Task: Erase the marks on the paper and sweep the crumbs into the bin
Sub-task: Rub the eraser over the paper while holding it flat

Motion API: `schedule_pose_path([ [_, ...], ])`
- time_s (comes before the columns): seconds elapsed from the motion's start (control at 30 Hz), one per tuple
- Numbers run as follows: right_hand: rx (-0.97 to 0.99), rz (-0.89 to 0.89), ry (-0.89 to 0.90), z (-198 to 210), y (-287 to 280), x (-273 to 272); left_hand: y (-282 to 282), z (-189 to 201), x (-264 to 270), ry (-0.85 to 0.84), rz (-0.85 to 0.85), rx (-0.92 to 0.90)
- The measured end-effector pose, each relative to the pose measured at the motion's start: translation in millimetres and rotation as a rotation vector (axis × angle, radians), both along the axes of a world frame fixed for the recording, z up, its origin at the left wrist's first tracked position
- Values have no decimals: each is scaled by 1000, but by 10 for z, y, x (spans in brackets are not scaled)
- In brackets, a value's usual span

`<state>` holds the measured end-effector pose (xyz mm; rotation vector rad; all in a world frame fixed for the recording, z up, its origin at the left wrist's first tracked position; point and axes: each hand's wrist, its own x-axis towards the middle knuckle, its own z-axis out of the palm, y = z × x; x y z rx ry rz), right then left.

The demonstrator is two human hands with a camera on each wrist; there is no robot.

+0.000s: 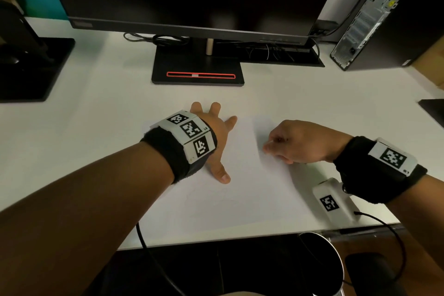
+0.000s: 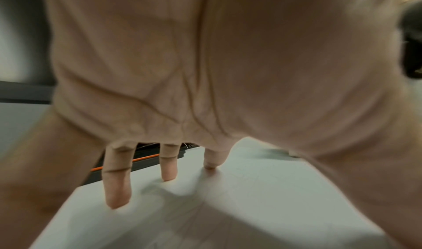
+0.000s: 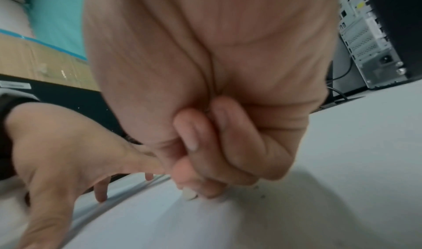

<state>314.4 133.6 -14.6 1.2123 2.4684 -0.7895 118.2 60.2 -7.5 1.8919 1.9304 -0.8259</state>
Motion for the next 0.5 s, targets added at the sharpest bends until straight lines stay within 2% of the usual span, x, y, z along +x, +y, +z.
schedule_pose_path([
  [0.07, -5, -81, 90, 21, -19, 13, -6, 7, 0, -18, 6, -6],
  [0.13, -94, -221, 269, 44, -71, 11, -18, 7, -16, -46, 13, -3],
  [0.2, -348, -392, 483, 62, -199, -38, -52, -8, -40, -89, 19, 9],
  [0.27, -731, -546, 644, -8, -383, -143, -111, -47, -72, -135, 21, 32],
  [0.3, -892, -586, 681, -58, -460, -194, -144, -67, -89, -151, 20, 43],
  [0.37, -1089, -639, 695, -167, -488, -239, -215, -98, -123, -172, 32, 56],
  [0.43, -1132, -834, 787, -236, -343, -191, -278, -109, -143, -194, 68, 55],
  [0.5, -976, -1093, 1043, -224, -150, -120, -332, -107, -163, -213, 90, 62],
])
